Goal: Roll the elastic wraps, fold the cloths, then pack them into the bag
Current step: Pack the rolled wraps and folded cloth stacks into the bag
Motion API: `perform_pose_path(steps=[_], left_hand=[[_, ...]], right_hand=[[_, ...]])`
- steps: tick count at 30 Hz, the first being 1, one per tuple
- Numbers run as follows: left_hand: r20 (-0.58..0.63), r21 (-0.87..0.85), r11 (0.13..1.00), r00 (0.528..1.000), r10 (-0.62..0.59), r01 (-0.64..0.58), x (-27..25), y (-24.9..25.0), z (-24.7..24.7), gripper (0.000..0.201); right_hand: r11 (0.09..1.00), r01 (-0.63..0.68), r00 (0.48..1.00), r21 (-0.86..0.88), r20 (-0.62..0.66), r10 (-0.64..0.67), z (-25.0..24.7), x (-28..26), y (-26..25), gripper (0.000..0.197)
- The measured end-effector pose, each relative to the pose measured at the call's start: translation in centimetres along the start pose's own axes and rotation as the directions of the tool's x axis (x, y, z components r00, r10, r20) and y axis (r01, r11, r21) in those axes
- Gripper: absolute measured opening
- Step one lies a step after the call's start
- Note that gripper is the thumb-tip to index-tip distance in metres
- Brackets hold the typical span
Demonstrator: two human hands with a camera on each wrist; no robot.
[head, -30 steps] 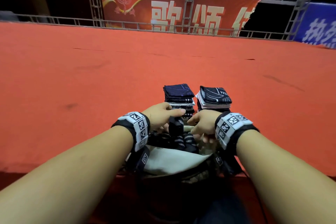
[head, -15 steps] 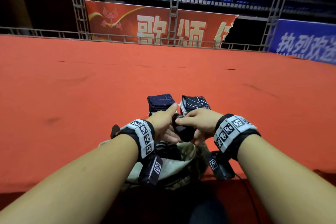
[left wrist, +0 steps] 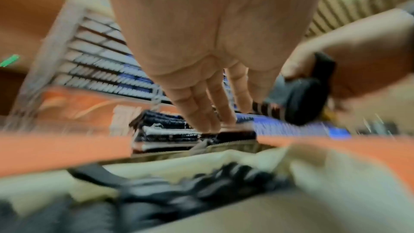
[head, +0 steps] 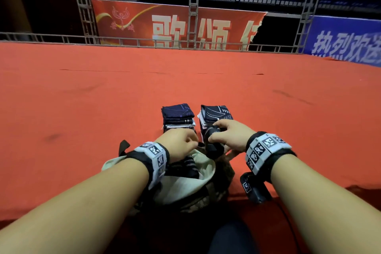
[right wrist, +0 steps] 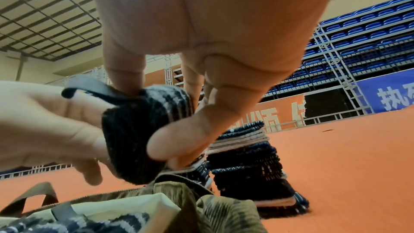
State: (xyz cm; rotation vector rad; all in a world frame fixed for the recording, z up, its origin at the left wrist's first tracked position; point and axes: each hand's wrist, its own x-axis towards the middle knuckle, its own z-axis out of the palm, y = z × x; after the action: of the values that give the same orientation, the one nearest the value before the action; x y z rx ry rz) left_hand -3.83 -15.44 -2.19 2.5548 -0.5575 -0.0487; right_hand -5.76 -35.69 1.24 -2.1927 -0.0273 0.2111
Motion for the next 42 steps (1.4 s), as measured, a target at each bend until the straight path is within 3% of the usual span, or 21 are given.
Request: perform_pose_path(steps=[1, 3, 7, 12, 19, 30, 37, 42], left_hand=[[0.044, 0.205, 0.976, 0.996, 0.072, -0.079, -0.3, -0.2, 0.2, 0.018], [0.146, 0.365, 0.910, 0.978, 0.151, -0.195, -1.0, -0.6, 0.7, 0.022], [0.317, 0.281, 0.915, 0.928, 0.197, -0.290, -1.6, -1.9, 1.8, 0.032], [0.460, 0.297, 0.907, 0.877, 0.138, -0.299, -2.8, -2.0, 1.9, 0.043], [0.415, 0.305, 0.927, 0.907, 0.076, -0.217, -3.7, -2.4, 1.9, 0.040], [0.377, 0.272, 0.946, 0.924, 0.064, -0.176, -4.1, -3.7, 2.7, 0.046], [0.408, 0.260, 0.941, 0.908, 0.096, -0.216, -4.4, -4.1, 2.1, 0.049], [0.411, 0.240, 0.950, 0.908, 0.086, -0.199, -4.3, -4.1, 2.0, 0.051]], right_hand=[[1.000, 0.007, 1.000, -0.012, -0.016, -0.007, 0.0, 0.1, 0.2, 0.046], [0.999, 0.016, 0.999, -0.047, -0.045, -0.018, 0.2, 0.3, 0.8, 0.045], [0.997, 0.023, 0.999, -0.072, -0.047, -0.027, 1.0, 0.8, 1.5, 0.044], [0.998, 0.051, 0.999, -0.027, 0.007, -0.051, 2.7, 1.0, 2.0, 0.043], [0.976, 0.110, 0.993, -0.185, -0.011, -0.114, 4.2, 1.9, 1.7, 0.051], [0.812, 0.041, 0.998, -0.582, -0.017, -0.063, 5.7, 1.8, 1.7, 0.059], [0.715, 0.024, 0.999, -0.698, -0.003, -0.036, 6.1, 1.7, 1.3, 0.037], [0.688, 0.042, 0.998, -0.725, 0.066, 0.009, 7.1, 2.2, 0.6, 0.033]])
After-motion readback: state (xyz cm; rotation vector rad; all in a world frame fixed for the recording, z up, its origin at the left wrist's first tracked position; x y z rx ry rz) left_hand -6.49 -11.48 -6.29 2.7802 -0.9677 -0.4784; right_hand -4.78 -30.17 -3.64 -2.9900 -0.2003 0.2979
